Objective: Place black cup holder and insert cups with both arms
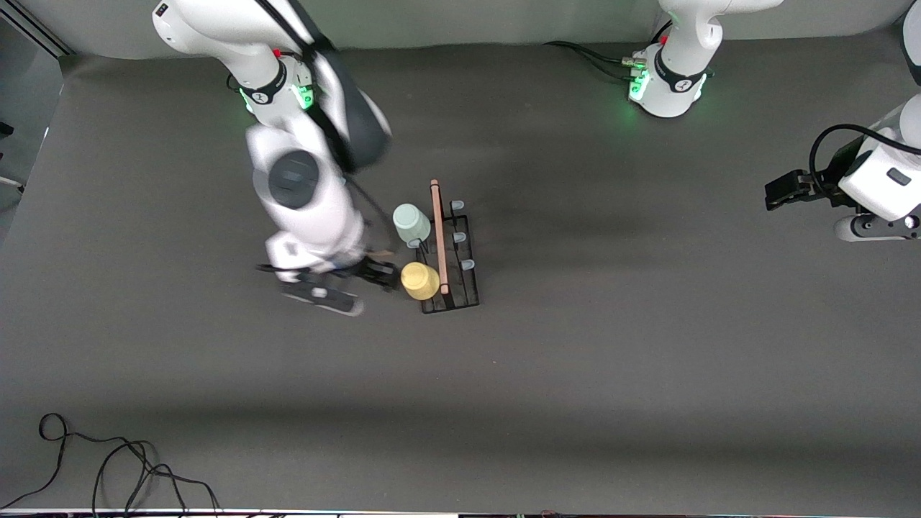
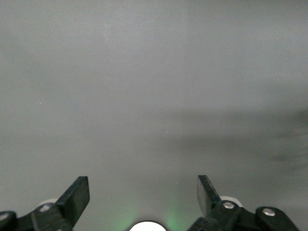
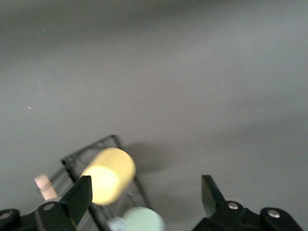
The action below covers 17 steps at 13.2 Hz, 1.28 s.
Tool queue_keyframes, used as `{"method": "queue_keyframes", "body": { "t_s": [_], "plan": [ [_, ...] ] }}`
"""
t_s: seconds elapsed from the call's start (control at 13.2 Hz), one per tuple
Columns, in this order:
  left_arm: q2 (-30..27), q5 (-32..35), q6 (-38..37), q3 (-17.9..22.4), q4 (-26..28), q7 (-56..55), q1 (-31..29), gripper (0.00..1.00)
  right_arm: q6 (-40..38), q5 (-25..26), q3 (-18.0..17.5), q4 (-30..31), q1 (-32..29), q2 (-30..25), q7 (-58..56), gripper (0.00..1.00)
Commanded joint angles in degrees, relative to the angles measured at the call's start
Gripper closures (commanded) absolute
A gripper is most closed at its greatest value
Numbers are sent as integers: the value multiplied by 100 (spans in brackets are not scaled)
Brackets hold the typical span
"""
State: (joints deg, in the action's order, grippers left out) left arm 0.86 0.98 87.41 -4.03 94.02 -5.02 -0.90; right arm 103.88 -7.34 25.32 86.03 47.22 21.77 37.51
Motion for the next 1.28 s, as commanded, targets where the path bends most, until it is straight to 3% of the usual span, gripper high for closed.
{"method": "queue_keyframes", "body": {
  "t_s": [0.0, 0.38, 0.6, 0.98, 1.21],
  "plan": [
    [-7, 69, 57, 51, 20, 62, 73, 0, -1034, 57, 699, 72, -64, -804, -1356, 0],
    [1, 69, 57, 60, 20, 62, 73, 0, -1915, 163, 1781, 63, -38, -1429, -2940, 0],
    [-7, 61, 83, 51, 20, 62, 64, 0, -1845, 180, 2099, -8, -64, -1395, -2969, 0],
    [-25, -36, 435, 51, 20, 53, 64, 0, -1880, 180, 2126, 19, -38, -1395, -2968, 0],
    [-25, -36, 479, 51, 20, 53, 73, 0, -1837, 180, 1855, 28, -360, -1386, -2977, 0]
  ]
}}
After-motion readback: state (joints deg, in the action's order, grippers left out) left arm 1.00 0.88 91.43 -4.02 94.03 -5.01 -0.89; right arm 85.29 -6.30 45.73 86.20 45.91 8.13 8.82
